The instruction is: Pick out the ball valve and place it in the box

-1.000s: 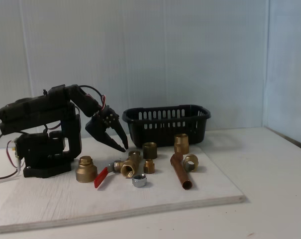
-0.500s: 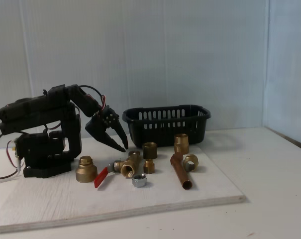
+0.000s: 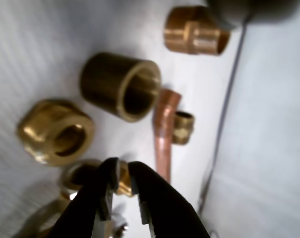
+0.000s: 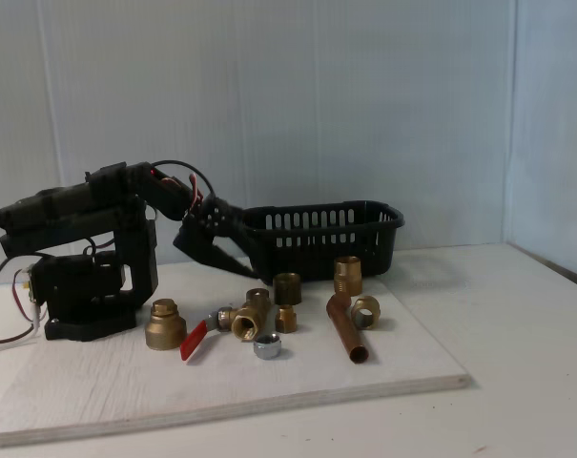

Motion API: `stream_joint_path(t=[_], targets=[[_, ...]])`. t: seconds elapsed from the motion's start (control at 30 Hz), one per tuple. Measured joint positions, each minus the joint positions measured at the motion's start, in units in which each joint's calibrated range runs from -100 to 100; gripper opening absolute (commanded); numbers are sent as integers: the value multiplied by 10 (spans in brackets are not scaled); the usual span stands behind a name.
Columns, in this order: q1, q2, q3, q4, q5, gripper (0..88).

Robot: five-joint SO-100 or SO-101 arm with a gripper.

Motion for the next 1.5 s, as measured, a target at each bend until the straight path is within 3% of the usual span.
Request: stream_joint_path(t=[0.23,0.47,0.77,0.93,1.27,1.5], targets=[[62,-1,-16,-32,0,9],[119,0,-123,41,-16,9],[121,21,-219,123,-22,9],[121,165,-330,164,-22,9],[147,618,-603,261,-20,13],[165,773,-666,264,1,13]])
